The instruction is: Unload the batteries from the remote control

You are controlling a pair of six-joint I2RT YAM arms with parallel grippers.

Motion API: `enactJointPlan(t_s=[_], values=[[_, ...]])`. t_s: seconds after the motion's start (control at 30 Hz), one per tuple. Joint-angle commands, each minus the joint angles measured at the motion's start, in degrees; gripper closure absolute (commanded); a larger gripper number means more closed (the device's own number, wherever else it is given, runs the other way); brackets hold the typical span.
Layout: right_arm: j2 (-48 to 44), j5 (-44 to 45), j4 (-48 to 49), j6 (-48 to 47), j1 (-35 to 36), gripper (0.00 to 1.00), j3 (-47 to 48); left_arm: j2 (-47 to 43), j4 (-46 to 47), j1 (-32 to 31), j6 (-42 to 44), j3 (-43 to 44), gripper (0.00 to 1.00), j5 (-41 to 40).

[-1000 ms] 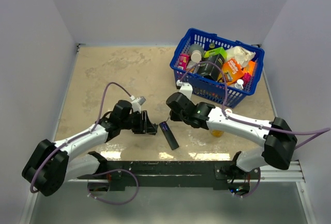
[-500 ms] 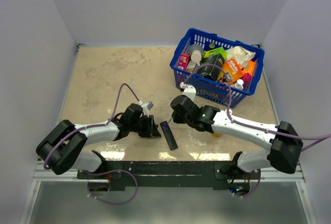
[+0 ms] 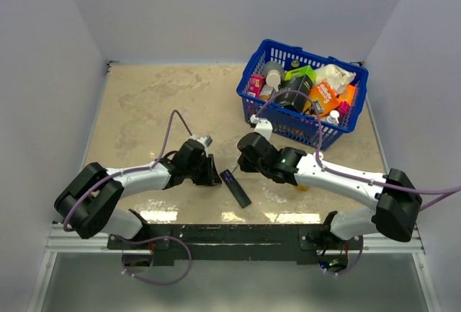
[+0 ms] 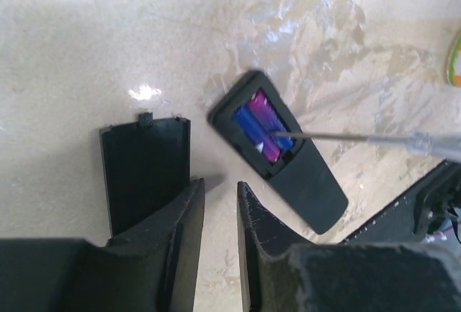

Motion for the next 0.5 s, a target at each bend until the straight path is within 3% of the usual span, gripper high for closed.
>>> enactJointPlan(t_s=[0.0,0.17,0.47], values=[[0.29,-1.47,2.94,0.61,0.29,1.00,-0.25,1.82,-4.16,0.02,0.82,1.71,0.71,-7.23],[-0.50,-1.38,3.29,0.26,0.21,1.00,-0.42,1.47,-8.64,-0.07,-0.05,3.12,0.70,-14.27],[-1.55,-1.82,3.29,-0.10,0.38,1.00,-1.48,-4.24,-1.53,-0.15,-3.57,-2.07,0.70,-4.89]])
